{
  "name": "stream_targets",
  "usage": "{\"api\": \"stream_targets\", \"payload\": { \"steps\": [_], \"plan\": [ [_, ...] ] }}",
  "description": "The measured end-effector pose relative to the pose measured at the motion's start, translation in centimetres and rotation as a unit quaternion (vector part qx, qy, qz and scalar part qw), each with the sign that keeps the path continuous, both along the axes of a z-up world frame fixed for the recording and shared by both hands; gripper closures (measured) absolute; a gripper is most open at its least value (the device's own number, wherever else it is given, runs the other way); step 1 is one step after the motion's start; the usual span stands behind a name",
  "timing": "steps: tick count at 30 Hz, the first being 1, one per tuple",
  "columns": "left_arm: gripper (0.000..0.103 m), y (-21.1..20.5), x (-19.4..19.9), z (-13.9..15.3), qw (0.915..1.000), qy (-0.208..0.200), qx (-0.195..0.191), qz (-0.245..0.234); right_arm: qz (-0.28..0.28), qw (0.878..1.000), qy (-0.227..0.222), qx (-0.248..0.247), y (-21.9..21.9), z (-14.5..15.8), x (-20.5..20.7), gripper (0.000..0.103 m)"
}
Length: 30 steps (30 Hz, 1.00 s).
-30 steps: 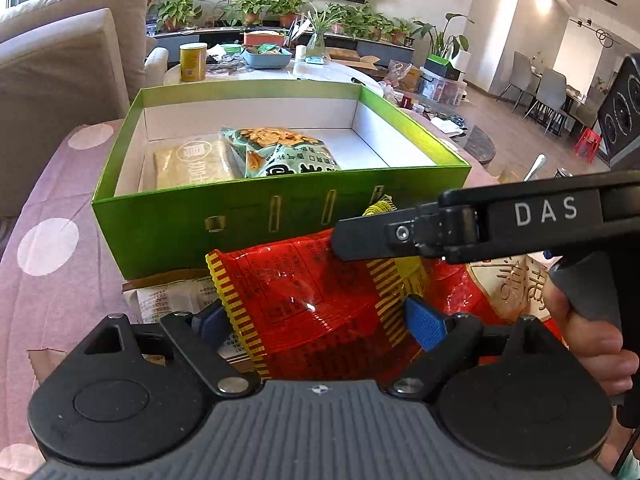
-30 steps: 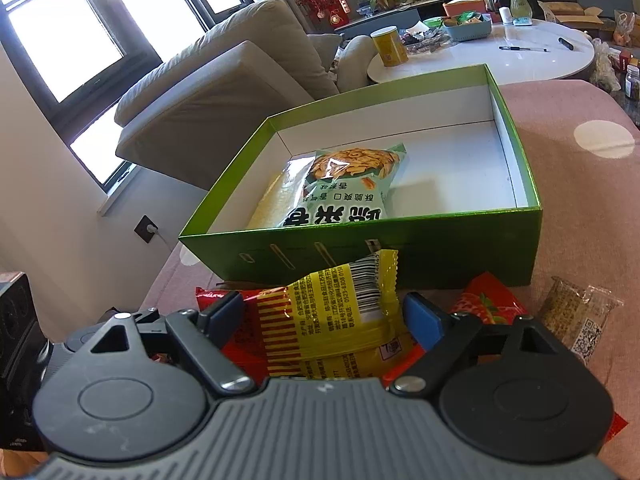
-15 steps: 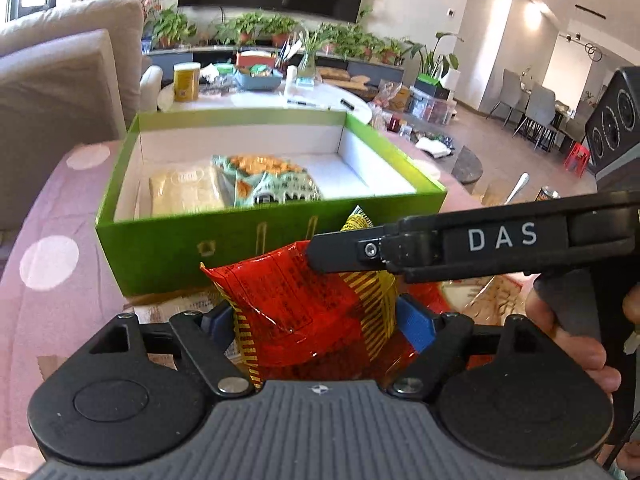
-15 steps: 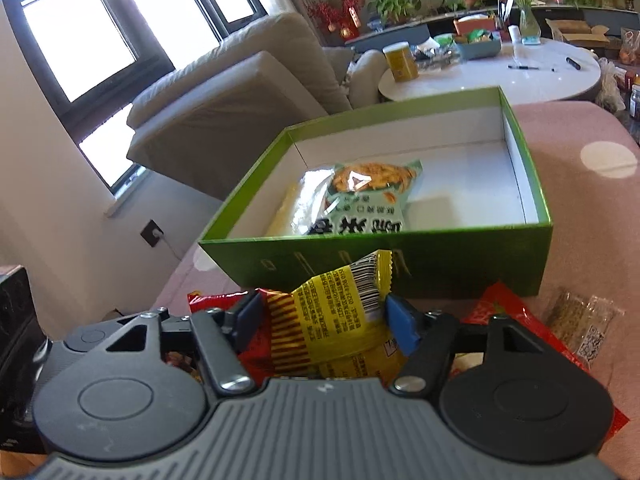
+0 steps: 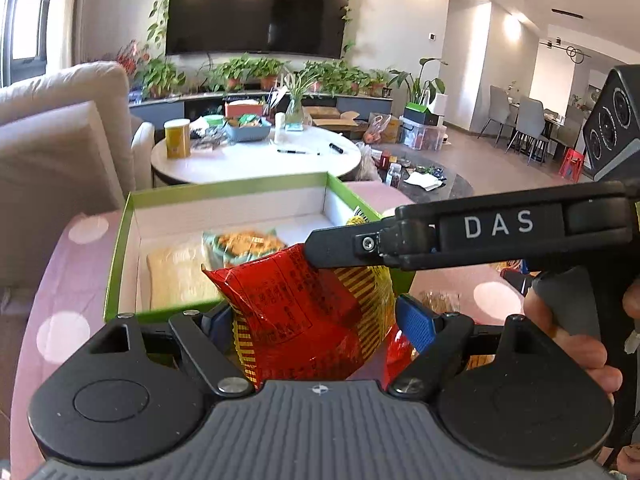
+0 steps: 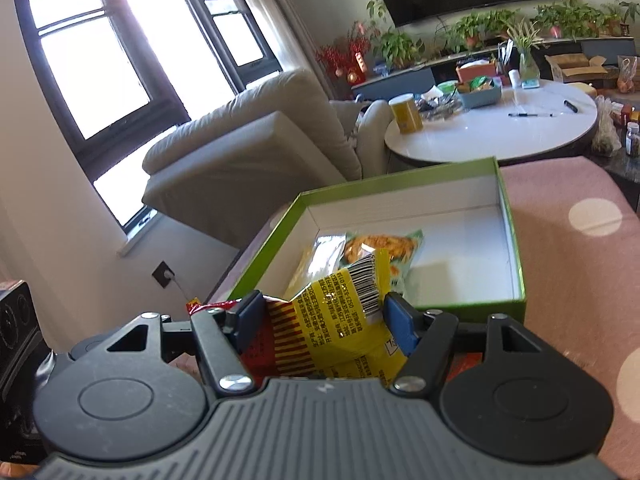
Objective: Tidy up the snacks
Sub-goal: 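Carry the striped bag over the green box and lower it inside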
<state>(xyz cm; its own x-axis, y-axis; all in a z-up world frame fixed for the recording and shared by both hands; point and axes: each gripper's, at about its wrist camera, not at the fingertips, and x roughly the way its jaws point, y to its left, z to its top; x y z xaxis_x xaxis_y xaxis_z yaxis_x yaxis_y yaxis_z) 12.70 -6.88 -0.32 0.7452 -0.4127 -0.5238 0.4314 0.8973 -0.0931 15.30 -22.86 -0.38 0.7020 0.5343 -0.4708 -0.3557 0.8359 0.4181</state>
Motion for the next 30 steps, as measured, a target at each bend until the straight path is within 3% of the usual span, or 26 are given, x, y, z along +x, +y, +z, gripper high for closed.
{"api": "stream_targets", "payload": {
  "steps": [18, 30],
  "plan": [
    [0.024, -3.5, 4.6, 2.1, 0.9981, -0.041, 0.035, -0.03, -0.038, 0.997, -0.009, 0.06, -3.9, 1.4, 3.9, 0.036],
    [0.024, -5.2, 7.0, 1.2, 0.9979, -0.031, 0.043, -0.036, -0.053, 0.996, -0.001, 0.069, -5.2, 0.4, 5.8, 0.036]
  ]
}}
